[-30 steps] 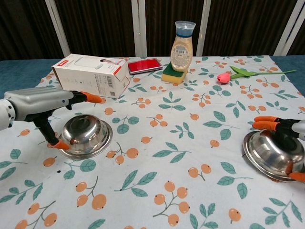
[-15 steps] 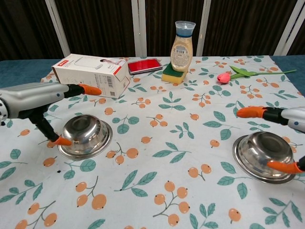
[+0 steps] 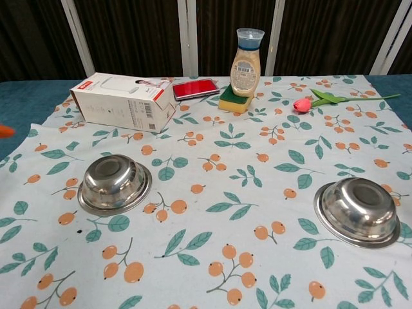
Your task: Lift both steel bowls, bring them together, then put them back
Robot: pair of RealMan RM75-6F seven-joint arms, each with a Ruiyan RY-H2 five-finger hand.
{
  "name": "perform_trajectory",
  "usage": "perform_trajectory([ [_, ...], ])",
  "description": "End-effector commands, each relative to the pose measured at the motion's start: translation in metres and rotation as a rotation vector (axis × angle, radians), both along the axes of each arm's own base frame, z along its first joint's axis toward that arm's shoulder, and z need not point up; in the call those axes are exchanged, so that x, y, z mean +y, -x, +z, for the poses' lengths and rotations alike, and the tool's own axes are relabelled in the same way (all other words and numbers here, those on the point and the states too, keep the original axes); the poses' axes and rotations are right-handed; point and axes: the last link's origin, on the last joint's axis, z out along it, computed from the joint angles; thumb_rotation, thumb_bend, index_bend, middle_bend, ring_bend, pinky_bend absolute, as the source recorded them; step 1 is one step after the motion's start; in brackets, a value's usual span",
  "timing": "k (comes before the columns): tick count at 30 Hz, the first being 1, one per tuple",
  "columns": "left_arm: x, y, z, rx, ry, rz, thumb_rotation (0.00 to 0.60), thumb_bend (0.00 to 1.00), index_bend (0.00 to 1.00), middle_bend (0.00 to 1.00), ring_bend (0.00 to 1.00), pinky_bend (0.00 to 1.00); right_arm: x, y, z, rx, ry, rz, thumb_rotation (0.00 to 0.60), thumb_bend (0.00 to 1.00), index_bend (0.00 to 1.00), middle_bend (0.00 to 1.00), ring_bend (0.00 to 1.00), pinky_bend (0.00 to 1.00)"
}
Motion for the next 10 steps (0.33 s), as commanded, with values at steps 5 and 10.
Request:
perform_trajectory([
  [5, -0.045, 0.037, 0.059, -0.004, -0.321, 0.108, 0.600, 0.02, 0.00, 0.00, 0.00, 0.05, 0.048, 0.031, 0.032, 0.111, 0.113, -0.137, 0.600, 0.35, 0.00, 0.00, 0.00, 0.00],
  [10, -0.052, 0.035, 0.066, -0.070, -0.308, 0.022, 0.600, 0.02, 0.00, 0.00, 0.00, 0.05, 0.052, 0.032, 0.030, 0.104, 0.065, -0.159, 0.600, 0.35, 0.00, 0.00, 0.00, 0.00],
])
